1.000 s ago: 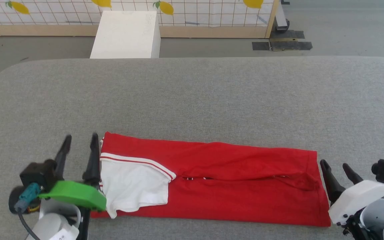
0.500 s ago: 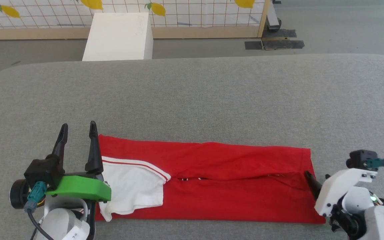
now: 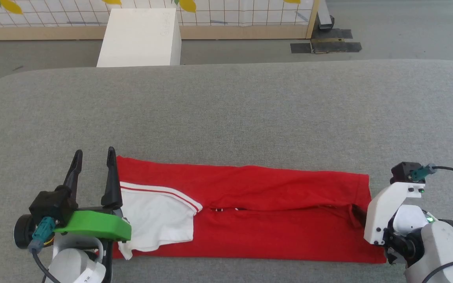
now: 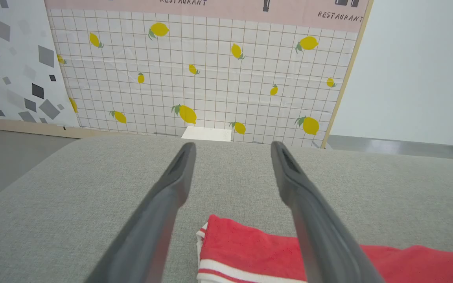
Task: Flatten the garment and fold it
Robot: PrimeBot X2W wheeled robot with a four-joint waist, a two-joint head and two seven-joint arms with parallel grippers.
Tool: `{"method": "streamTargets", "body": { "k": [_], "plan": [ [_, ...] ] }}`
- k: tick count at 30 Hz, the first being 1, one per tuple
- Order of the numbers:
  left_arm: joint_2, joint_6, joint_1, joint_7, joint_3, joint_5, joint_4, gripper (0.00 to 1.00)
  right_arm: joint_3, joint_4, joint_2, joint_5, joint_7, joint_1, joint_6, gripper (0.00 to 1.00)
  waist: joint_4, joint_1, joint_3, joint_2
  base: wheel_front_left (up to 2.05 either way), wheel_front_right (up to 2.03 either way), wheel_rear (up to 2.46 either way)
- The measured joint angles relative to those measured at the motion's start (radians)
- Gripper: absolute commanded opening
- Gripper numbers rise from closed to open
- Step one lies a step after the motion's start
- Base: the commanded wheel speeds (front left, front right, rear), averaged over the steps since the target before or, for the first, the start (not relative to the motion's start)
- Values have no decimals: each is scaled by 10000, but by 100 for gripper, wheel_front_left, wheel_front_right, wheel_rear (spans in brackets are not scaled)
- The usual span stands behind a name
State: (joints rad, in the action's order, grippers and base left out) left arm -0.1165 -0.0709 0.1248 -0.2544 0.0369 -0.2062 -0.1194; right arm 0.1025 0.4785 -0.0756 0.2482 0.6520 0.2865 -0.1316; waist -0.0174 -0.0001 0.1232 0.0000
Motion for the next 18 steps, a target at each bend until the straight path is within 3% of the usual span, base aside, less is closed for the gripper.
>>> {"method": "streamTargets", "body": {
  "k": [7,18],
  "plan": [
    [174,-224,-6,0,257,132,-117,100,209,-763,253,-495,-115,-335,-4,0,-3,0,-57,0,0,0,0],
    [345,-428,-11,0,403,397,-165,100,2330,-2345,180,-3597,-157,-517,-8,0,11,0,-17,0,0,0,0]
  ]
}}
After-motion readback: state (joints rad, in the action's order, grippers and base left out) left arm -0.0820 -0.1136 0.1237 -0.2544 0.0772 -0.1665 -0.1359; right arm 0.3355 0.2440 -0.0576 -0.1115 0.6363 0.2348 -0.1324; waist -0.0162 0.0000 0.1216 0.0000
